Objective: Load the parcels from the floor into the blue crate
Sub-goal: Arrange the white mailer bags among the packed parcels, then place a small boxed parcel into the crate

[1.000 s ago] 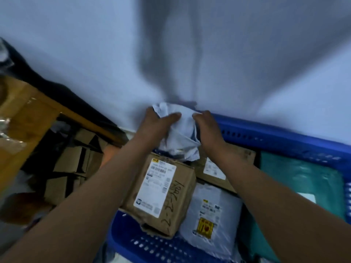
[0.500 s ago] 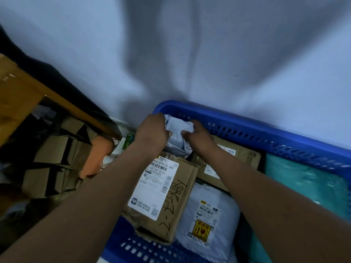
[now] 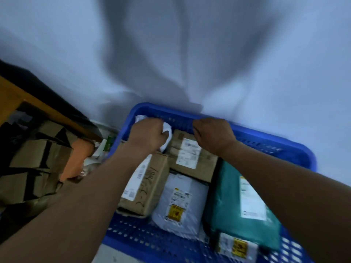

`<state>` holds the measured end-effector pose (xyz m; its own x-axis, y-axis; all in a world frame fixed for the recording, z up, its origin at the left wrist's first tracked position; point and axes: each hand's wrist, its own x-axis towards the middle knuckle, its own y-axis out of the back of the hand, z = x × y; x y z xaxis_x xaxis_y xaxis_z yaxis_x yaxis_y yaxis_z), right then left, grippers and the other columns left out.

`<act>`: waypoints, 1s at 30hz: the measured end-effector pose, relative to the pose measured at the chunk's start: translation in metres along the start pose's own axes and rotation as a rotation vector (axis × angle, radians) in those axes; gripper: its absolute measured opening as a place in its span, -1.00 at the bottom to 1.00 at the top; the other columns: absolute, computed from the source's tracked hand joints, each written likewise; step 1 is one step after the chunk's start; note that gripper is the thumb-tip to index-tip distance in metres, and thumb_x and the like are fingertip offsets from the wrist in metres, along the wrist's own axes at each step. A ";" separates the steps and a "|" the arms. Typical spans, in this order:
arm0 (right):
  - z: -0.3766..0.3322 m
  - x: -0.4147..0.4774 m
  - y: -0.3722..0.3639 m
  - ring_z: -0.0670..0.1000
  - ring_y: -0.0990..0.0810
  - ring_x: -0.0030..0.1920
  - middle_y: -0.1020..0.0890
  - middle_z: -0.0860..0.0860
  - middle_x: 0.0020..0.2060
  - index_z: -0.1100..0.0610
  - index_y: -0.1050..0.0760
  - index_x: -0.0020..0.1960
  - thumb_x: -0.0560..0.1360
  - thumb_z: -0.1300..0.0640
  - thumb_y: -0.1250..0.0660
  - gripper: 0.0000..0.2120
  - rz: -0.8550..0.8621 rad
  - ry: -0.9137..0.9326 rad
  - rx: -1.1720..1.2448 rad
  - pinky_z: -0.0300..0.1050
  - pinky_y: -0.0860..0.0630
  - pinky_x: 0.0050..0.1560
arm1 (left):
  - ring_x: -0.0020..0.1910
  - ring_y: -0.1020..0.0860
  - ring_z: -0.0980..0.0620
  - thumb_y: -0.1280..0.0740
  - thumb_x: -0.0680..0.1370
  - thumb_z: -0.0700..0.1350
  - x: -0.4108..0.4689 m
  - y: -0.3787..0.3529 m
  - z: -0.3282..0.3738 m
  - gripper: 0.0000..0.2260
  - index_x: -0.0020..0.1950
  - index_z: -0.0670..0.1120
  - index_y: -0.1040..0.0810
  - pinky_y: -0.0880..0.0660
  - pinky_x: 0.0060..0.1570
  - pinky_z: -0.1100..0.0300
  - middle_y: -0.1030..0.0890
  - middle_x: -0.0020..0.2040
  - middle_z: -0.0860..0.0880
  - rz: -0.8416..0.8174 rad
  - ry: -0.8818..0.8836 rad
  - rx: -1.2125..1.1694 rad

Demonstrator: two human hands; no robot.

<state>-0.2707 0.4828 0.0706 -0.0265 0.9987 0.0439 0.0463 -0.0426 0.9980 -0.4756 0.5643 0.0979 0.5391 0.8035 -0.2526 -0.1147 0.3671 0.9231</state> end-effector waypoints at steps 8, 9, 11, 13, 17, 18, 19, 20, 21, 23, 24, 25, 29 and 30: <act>0.121 -0.156 0.077 0.19 -0.59 -0.34 -0.60 0.08 -0.35 0.12 -0.51 -0.25 0.39 0.07 -0.35 -0.87 0.203 -0.364 -0.069 -0.14 -0.33 -0.47 | -0.23 -0.43 -0.06 -0.31 0.55 0.05 -0.023 0.009 0.238 -0.65 -0.34 -0.08 -0.33 -0.31 -0.28 0.10 -0.46 -0.32 -0.02 0.048 -0.332 -0.072; 0.142 -0.198 0.080 0.20 -0.58 -0.34 -0.60 0.08 -0.35 0.12 -0.52 -0.24 0.41 0.05 -0.32 -0.86 0.187 -0.440 -0.073 -0.12 -0.36 -0.46 | -0.25 -0.44 -0.08 -0.31 0.55 0.04 -0.034 0.000 0.272 -0.67 -0.33 -0.09 -0.36 -0.34 -0.28 0.07 -0.50 -0.31 -0.06 0.038 -0.372 -0.091; 0.180 -0.285 0.083 0.19 -0.57 -0.36 -0.58 0.06 -0.37 0.12 -0.51 -0.25 0.44 0.07 -0.32 -0.85 0.127 -0.557 -0.100 -0.12 -0.39 -0.46 | -0.33 -0.44 -0.09 -0.30 0.55 0.02 -0.060 -0.028 0.336 -0.67 -0.34 -0.08 -0.34 -0.35 -0.32 0.04 -0.49 -0.36 -0.09 -0.011 -0.440 -0.125; 0.222 -0.373 0.083 0.18 -0.56 -0.39 -0.54 0.05 -0.41 0.11 -0.43 -0.29 0.44 0.10 -0.34 -0.82 0.032 -0.590 -0.148 -0.13 -0.39 -0.48 | -0.39 -0.39 -0.04 -0.29 0.56 0.01 -0.090 -0.066 0.401 -0.66 -0.35 -0.06 -0.32 -0.35 -0.34 0.07 -0.42 -0.40 -0.04 -0.068 -0.492 -0.153; 0.292 -0.509 0.079 0.17 -0.60 -0.25 -0.57 0.05 -0.29 0.07 -0.35 -0.21 0.55 0.05 -0.23 -0.82 -0.064 -0.653 -0.130 -0.12 -0.24 -0.37 | -0.37 -0.42 0.00 -0.29 0.58 0.02 -0.147 -0.150 0.513 -0.66 -0.36 -0.06 -0.35 -0.37 -0.33 0.10 -0.47 -0.37 -0.03 -0.124 -0.505 -0.184; 0.307 -0.542 0.077 0.17 -0.62 -0.22 -0.59 0.05 -0.25 0.08 -0.40 -0.17 0.56 0.04 -0.22 -0.83 -0.069 -0.686 -0.116 -0.12 -0.26 -0.34 | -0.36 -0.43 0.00 -0.29 0.58 0.03 -0.164 -0.172 0.539 -0.65 -0.36 -0.06 -0.35 -0.35 -0.34 0.12 -0.49 -0.35 -0.03 -0.152 -0.498 -0.166; 0.319 -0.571 0.074 0.18 -0.63 -0.20 -0.61 0.06 -0.23 0.08 -0.44 -0.14 0.55 0.02 -0.21 -0.83 -0.066 -0.717 -0.095 -0.11 -0.29 -0.32 | -0.35 -0.46 0.00 -0.30 0.58 0.03 -0.178 -0.193 0.560 -0.66 -0.36 -0.04 -0.36 -0.33 -0.36 0.15 -0.50 -0.34 -0.02 -0.185 -0.472 -0.148; 0.328 -0.594 0.069 0.19 -0.64 -0.18 -0.64 0.07 -0.20 0.08 -0.49 -0.11 0.55 0.00 -0.20 -0.82 -0.070 -0.731 -0.076 -0.10 -0.33 -0.30 | -0.33 -0.49 0.00 -0.30 0.57 0.04 -0.187 -0.211 0.573 -0.67 -0.35 -0.02 -0.39 -0.33 -0.37 0.17 -0.52 -0.32 -0.02 -0.211 -0.418 -0.147; 0.337 -0.620 0.061 0.19 -0.66 -0.16 -0.66 0.07 -0.18 0.07 -0.52 -0.08 0.55 -0.02 -0.19 -0.79 -0.088 -0.722 -0.064 -0.09 -0.36 -0.29 | -0.31 -0.52 0.00 -0.31 0.57 0.06 -0.195 -0.232 0.587 -0.68 -0.35 -0.02 -0.42 -0.37 -0.36 0.17 -0.54 -0.31 -0.02 -0.236 -0.353 -0.161; 0.350 -0.658 0.044 0.16 -0.66 -0.16 -0.67 0.06 -0.15 0.06 -0.54 -0.05 0.57 -0.03 -0.18 -0.78 -0.123 -0.663 -0.028 -0.09 -0.37 -0.28 | -0.28 -0.57 -0.03 -0.33 0.56 0.09 -0.209 -0.267 0.603 -0.69 -0.33 -0.02 -0.48 -0.49 -0.29 0.11 -0.57 -0.31 -0.01 -0.264 -0.243 -0.191; 0.354 -0.671 0.033 0.16 -0.66 -0.17 -0.66 0.05 -0.16 0.06 -0.52 -0.06 0.57 -0.02 -0.18 -0.79 -0.120 -0.645 -0.002 -0.10 -0.37 -0.28 | -0.28 -0.58 -0.03 -0.33 0.55 0.10 -0.214 -0.282 0.606 -0.71 -0.31 -0.02 -0.51 -0.54 -0.26 0.09 -0.58 -0.31 -0.01 -0.268 -0.200 -0.198; 0.356 -0.679 0.023 0.16 -0.65 -0.19 -0.65 0.05 -0.19 0.06 -0.51 -0.09 0.56 0.00 -0.18 -0.80 -0.110 -0.639 0.028 -0.10 -0.39 -0.28 | -0.29 -0.60 -0.03 -0.32 0.56 0.11 -0.217 -0.292 0.606 -0.71 -0.28 -0.02 -0.54 -0.56 -0.26 0.08 -0.60 -0.31 -0.01 -0.267 -0.165 -0.200; 0.337 -0.692 -0.027 0.15 -0.60 -0.32 -0.59 0.02 -0.33 0.09 -0.46 -0.20 0.53 0.04 -0.21 -0.81 -0.120 -0.655 0.133 -0.13 -0.33 -0.37 | -0.32 -0.60 -0.08 -0.33 0.56 0.06 -0.243 -0.334 0.588 -0.70 -0.26 -0.10 -0.57 -0.41 -0.38 0.19 -0.62 -0.32 -0.10 -0.237 0.000 -0.209; 0.329 -0.693 -0.038 0.14 -0.59 -0.35 -0.58 0.02 -0.35 0.09 -0.47 -0.21 0.53 0.05 -0.22 -0.81 -0.133 -0.677 0.133 -0.14 -0.28 -0.39 | -0.32 -0.60 -0.09 -0.33 0.55 0.05 -0.249 -0.343 0.582 -0.71 -0.26 -0.11 -0.57 -0.40 -0.39 0.20 -0.62 -0.31 -0.11 -0.243 0.036 -0.216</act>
<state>0.0748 -0.1985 -0.0129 0.5849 0.7953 -0.1592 0.2085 0.0423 0.9771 -0.0846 -0.0343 0.0127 0.5426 0.6949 -0.4718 -0.1625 0.6379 0.7528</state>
